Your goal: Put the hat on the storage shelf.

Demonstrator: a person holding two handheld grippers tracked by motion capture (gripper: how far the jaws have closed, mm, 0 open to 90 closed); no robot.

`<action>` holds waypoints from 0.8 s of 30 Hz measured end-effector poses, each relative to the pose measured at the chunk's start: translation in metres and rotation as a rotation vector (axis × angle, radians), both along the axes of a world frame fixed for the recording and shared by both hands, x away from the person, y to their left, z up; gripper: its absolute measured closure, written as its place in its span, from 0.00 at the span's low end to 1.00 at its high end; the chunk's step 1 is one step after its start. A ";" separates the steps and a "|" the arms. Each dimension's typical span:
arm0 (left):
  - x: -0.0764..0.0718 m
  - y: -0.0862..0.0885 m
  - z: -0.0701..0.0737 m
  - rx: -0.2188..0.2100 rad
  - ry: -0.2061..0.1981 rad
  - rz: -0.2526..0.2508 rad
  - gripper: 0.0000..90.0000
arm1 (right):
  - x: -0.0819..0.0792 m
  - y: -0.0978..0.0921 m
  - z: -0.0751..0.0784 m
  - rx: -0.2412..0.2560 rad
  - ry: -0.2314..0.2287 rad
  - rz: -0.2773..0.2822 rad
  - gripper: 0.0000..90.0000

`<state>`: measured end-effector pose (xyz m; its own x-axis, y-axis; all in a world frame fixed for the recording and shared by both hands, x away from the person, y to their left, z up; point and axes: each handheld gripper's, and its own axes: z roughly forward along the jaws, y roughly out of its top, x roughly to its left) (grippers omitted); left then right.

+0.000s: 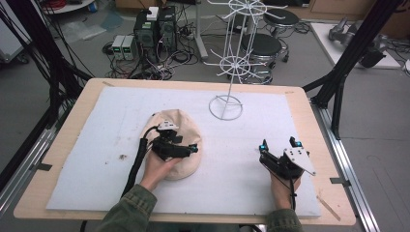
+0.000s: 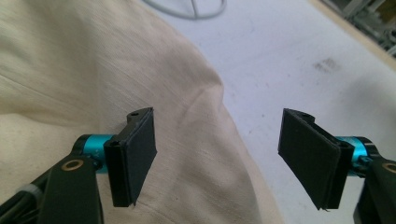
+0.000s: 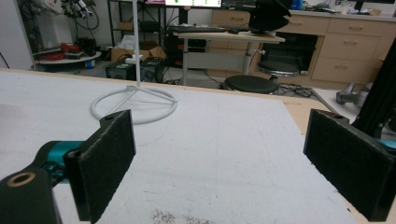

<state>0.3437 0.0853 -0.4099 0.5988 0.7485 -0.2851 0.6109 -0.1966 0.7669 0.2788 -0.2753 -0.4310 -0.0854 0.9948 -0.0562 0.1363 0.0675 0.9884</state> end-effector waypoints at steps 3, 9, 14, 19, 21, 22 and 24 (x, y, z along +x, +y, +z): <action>0.001 -0.005 0.000 0.004 0.031 -0.018 0.33 | 0.000 0.001 0.000 -0.002 0.003 -0.001 0.09; 0.006 -0.012 -0.005 0.045 0.106 -0.025 0.38 | 0.001 0.001 -0.001 -0.014 0.016 0.002 0.09; 0.012 -0.014 -0.004 0.065 0.171 0.002 0.47 | 0.002 0.004 -0.002 -0.028 0.027 0.009 0.09; 0.023 -0.013 -0.010 0.073 0.242 0.019 0.54 | 0.002 0.004 -0.002 -0.039 0.020 0.014 0.09; 0.026 -0.015 -0.013 0.085 0.258 0.025 0.54 | 0.002 0.005 -0.002 -0.037 0.025 0.013 0.09; 0.028 -0.018 -0.013 0.122 0.269 0.014 0.54 | 0.002 0.005 -0.002 -0.038 0.026 0.012 0.09; 0.029 -0.023 -0.013 0.156 0.270 0.009 0.53 | 0.002 0.005 -0.002 -0.038 0.026 0.013 0.09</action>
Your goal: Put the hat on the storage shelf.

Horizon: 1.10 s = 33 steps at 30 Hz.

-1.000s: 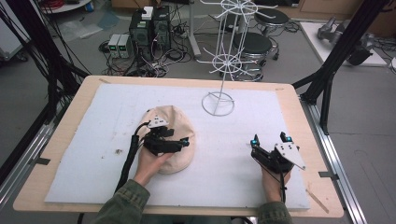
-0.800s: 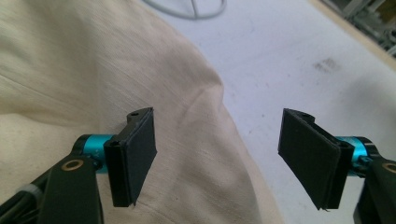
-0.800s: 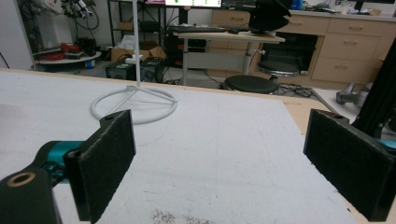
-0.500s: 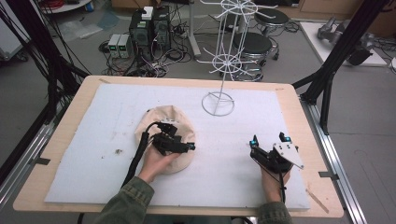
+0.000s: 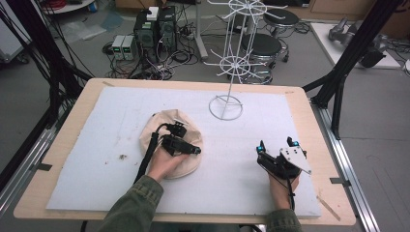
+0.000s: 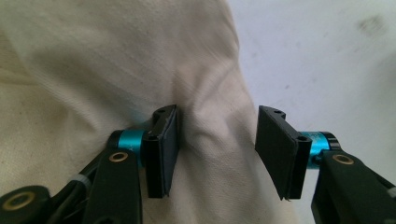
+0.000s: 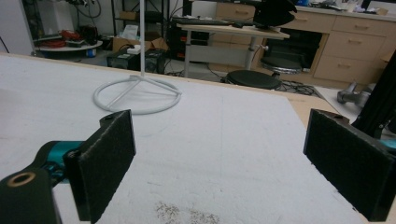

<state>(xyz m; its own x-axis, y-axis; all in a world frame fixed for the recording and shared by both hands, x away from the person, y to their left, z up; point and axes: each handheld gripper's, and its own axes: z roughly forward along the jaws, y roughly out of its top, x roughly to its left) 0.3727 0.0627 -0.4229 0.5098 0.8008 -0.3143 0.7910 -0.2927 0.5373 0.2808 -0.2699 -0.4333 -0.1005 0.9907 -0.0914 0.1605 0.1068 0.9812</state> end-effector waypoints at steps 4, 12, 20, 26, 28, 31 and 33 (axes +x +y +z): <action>0.004 -0.010 0.003 0.082 0.018 -0.029 0.50 | 0.000 0.001 0.000 0.001 -0.003 0.002 0.09; 0.006 -0.005 0.002 0.027 0.032 -0.028 0.65 | 0.000 0.001 0.000 0.001 -0.002 0.002 0.09; 0.006 0.008 -0.001 -0.129 0.044 -0.003 0.82 | 0.000 0.001 0.000 -0.005 -0.001 0.006 0.09; 0.004 0.011 0.000 -0.171 0.021 -0.030 0.87 | 0.000 0.000 0.000 -0.006 0.000 0.005 0.09; 0.001 0.011 0.000 -0.188 0.005 -0.034 0.88 | 0.000 0.000 0.000 0.000 0.001 0.004 0.09; 0.000 0.012 0.001 -0.193 0.003 -0.044 0.88 | 0.000 0.001 0.000 0.002 -0.003 0.004 0.09; -0.001 0.014 0.001 -0.193 -0.002 -0.063 0.88 | 0.000 0.000 0.000 -0.006 -0.005 0.006 0.09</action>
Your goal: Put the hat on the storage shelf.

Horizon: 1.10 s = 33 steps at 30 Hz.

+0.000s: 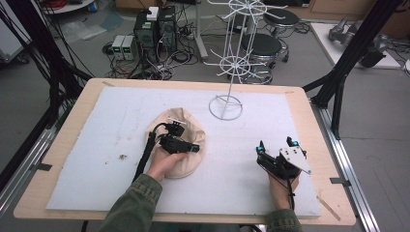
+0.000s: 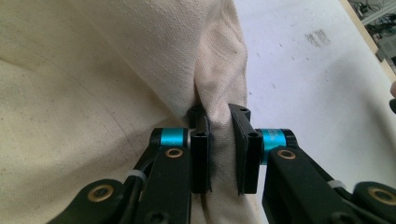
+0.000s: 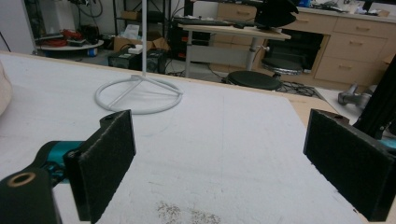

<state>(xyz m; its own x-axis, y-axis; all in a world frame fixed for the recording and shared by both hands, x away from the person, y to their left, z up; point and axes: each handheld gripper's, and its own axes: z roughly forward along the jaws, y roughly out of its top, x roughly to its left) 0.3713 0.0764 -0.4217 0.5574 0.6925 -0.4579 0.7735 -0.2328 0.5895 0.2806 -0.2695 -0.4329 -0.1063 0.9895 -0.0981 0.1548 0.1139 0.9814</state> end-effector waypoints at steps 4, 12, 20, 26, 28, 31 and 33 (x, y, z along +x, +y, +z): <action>-0.001 0.002 0.001 0.007 -0.012 -0.022 0.88 | 0.000 0.000 0.000 0.000 0.004 0.001 0.09; -0.007 0.006 0.005 0.016 -0.055 -0.037 0.89 | 0.000 0.000 0.000 -0.002 0.004 0.002 0.09; -0.012 0.017 0.010 -0.005 -0.087 -0.025 0.90 | 0.000 0.001 0.000 -0.006 0.004 0.003 0.09; -0.018 0.021 0.018 -0.018 -0.140 -0.018 0.90 | 0.000 0.001 0.000 -0.004 0.005 0.003 0.09; -0.022 0.024 0.023 -0.027 -0.179 0.000 0.91 | 0.000 0.001 0.000 -0.008 0.004 0.004 0.09; -0.025 0.027 0.028 -0.060 -0.213 0.011 0.91 | 0.000 0.002 0.000 -0.007 0.007 0.004 0.09; -0.028 0.030 0.032 -0.079 -0.239 0.003 0.91 | 0.000 0.002 0.000 -0.007 0.007 0.004 0.09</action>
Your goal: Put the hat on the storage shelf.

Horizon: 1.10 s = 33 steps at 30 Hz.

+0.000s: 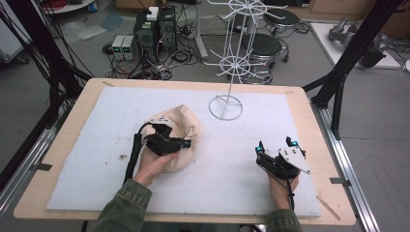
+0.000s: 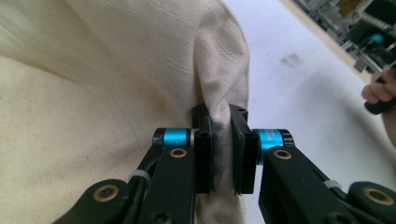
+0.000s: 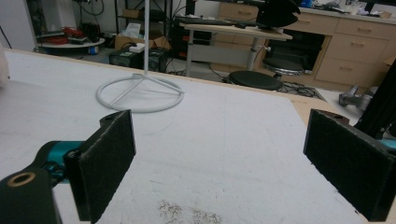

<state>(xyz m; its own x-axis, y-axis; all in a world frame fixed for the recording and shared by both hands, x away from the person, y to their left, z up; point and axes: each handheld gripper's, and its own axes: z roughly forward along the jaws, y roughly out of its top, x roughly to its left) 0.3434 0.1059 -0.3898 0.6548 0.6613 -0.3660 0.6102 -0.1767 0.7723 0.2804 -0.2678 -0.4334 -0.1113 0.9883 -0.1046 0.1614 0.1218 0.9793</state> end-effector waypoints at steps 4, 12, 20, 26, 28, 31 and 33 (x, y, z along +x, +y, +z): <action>-0.005 0.004 0.007 -0.014 -0.055 -0.007 0.91 | 0.000 0.000 0.000 0.001 -0.001 0.000 0.09; -0.018 0.018 0.031 -0.077 -0.255 0.046 0.91 | -0.001 0.003 0.000 -0.012 -0.007 0.013 0.09; -0.032 0.025 0.056 -0.136 -0.450 0.027 0.91 | -0.002 0.006 0.000 -0.016 -0.009 0.025 0.09; -0.050 0.029 0.073 -0.222 -0.703 0.005 0.91 | -0.002 0.008 0.001 -0.015 -0.013 0.030 0.09; -0.054 0.032 0.085 -0.252 -0.758 -0.016 0.91 | -0.003 0.008 0.001 -0.010 -0.012 0.031 0.09; -0.056 0.033 0.093 -0.267 -0.789 -0.026 0.91 | -0.003 0.009 0.001 -0.010 -0.014 0.033 0.09; -0.059 0.032 0.106 -0.273 -0.824 -0.051 0.91 | -0.003 0.008 0.001 -0.013 -0.011 0.033 0.09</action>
<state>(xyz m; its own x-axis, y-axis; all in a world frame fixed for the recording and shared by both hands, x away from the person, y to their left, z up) 0.2845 0.1381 -0.2840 0.8072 0.5825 0.0958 -0.1652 0.0671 0.9840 0.2779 -0.2599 -0.4324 -0.1427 0.9826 -0.1189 0.1461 0.1398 0.9794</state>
